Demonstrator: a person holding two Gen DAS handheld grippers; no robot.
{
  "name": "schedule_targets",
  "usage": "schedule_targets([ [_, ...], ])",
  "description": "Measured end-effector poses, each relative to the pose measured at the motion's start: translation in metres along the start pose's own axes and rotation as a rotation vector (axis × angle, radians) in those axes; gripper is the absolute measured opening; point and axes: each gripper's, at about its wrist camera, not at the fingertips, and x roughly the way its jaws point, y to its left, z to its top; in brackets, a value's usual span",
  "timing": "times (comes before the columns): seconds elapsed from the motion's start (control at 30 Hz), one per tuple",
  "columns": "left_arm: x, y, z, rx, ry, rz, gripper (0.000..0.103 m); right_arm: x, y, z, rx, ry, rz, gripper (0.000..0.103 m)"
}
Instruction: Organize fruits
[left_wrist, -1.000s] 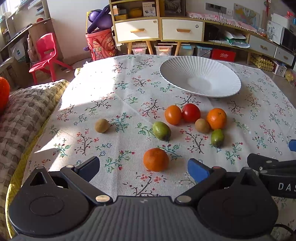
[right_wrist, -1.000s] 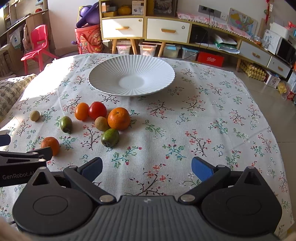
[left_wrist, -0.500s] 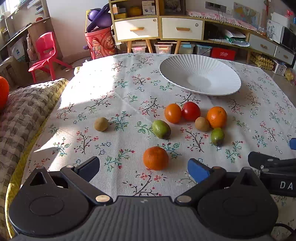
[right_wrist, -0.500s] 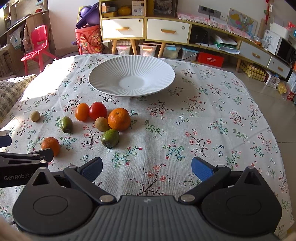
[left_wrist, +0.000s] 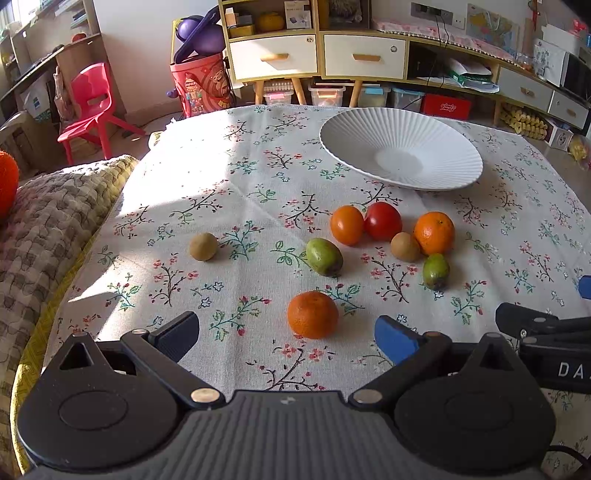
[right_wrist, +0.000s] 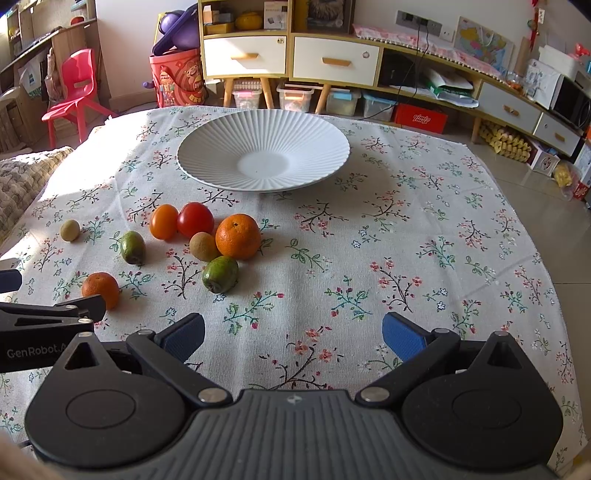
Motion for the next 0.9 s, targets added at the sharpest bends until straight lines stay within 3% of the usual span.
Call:
schedule_targets([
  [0.9, 0.0083, 0.0038, -0.0003, 0.004, 0.017, 0.008, 0.091, 0.0076, 0.0009, -0.0022, -0.013, 0.002, 0.011, 0.103],
])
